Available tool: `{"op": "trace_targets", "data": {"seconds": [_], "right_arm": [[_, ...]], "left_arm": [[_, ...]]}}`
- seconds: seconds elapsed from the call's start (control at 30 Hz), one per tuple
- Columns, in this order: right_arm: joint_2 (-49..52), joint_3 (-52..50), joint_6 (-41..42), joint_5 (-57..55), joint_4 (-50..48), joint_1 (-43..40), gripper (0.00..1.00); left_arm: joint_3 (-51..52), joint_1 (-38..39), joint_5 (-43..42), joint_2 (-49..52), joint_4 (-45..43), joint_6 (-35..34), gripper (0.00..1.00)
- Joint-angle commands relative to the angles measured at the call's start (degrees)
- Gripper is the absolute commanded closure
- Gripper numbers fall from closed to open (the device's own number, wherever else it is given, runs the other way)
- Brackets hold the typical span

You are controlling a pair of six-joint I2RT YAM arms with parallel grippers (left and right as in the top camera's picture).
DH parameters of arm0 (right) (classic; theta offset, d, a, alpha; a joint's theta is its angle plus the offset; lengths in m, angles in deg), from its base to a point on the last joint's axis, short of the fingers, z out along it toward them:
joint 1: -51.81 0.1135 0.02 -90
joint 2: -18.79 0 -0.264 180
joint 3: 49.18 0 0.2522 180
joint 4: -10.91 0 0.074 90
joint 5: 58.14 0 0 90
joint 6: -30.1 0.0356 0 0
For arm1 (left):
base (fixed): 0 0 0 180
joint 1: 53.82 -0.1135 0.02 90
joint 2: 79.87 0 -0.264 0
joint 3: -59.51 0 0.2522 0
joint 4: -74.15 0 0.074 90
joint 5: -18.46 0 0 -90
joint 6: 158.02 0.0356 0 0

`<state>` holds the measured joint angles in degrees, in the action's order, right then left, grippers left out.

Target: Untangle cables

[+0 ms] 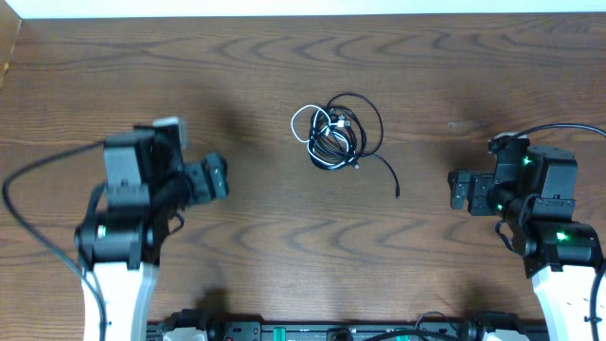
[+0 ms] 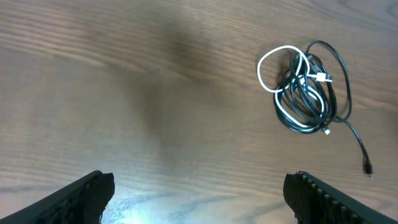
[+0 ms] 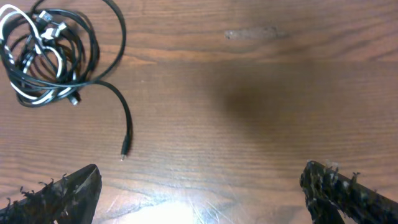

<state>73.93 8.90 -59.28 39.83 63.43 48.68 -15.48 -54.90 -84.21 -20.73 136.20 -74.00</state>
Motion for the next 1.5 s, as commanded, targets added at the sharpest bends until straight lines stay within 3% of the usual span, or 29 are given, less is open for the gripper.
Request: {"op": "trace_targets", "data": {"seconds": [0.0,0.2,0.3,0.43,0.57,0.93,1.23,1.47], "right_arm": [[0.28,1.16,1.27,-1.53,0.04,0.35,0.01],[0.28,1.16,1.27,-1.40,0.35,0.35,0.01],[0.28,1.16,1.27,-1.40,0.46,0.35,0.01],[0.28,1.16,1.27,-1.40,0.26,0.35,0.01],[0.28,1.16,1.27,-1.40,0.26,0.35,0.01],[0.28,1.16,1.27,-1.38,0.35,0.35,0.01],[0.28,1.14,1.27,-1.27,0.50,0.35,0.01],[0.28,1.14,1.27,-0.92,0.57,0.35,0.01]], "left_arm": [[-4.76,3.48,0.28,6.45,0.61,-0.33,0.07],[-7.32,13.11,9.22,14.10,0.20,-0.28,0.07],[-7.32,15.06,5.60,14.99,-1.33,-0.31,0.07],[-7.32,15.58,0.46,15.34,-10.29,-1.88,0.07],[-7.32,15.82,3.13,17.03,-16.57,-7.69,0.07],[-7.32,22.12,7.78,29.75,-26.51,-8.41,0.08],[-7.32,25.18,7.82,39.80,-32.76,-20.02,0.16],[-7.32,27.87,10.80,47.01,-36.70,-28.04,0.16]]}}
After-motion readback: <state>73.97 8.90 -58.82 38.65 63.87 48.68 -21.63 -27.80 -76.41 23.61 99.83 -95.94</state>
